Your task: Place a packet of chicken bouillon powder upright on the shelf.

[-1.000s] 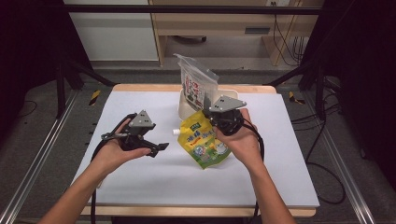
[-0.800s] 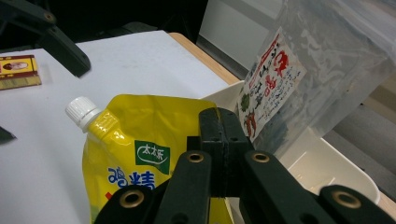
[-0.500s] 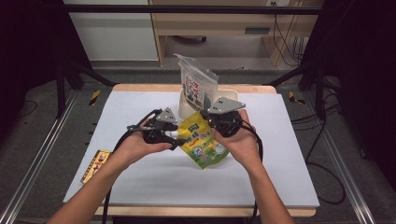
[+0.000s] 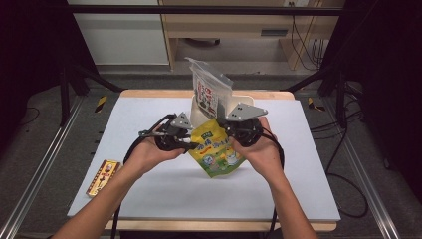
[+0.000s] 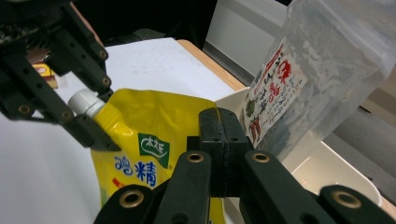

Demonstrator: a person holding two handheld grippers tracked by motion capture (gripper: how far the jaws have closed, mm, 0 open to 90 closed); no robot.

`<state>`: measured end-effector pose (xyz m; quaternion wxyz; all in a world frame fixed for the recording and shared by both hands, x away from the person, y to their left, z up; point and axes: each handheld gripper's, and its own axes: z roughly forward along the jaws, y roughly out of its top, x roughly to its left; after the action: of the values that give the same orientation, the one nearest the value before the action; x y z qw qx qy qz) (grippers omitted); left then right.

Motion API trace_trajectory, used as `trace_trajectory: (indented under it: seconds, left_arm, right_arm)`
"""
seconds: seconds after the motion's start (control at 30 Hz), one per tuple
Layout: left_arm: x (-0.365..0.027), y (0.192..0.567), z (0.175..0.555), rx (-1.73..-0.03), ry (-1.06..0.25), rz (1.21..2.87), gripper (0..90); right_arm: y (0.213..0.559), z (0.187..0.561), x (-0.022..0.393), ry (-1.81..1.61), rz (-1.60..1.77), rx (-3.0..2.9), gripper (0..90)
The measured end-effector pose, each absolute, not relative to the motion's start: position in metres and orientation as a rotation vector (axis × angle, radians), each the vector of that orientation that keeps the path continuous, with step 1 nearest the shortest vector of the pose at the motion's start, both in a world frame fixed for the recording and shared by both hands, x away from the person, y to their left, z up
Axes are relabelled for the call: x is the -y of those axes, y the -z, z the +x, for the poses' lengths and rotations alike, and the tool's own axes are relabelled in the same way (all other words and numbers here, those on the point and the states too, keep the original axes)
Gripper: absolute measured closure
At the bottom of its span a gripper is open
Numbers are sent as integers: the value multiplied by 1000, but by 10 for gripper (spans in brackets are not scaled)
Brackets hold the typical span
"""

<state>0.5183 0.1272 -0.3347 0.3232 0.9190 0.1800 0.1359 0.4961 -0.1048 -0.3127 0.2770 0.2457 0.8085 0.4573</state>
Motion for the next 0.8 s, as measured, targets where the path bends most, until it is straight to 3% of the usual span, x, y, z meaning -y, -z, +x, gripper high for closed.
trace_trajectory:
  seconds: [0.23, 0.63, 0.8]
  left_arm:
    - [-129, 314, 518, -368, -426, 2484, 702]
    - [-130, 310, 514, -292, -474, 2550, 703]
    - [-131, 314, 513, -243, -488, 2578, 703]
  right_arm:
    - [307, 491, 110, -1259, 642, -2186, 900]
    - [314, 493, 113, -1209, 622, -2276, 892]
    - [318, 493, 114, -1195, 593, -2339, 794]
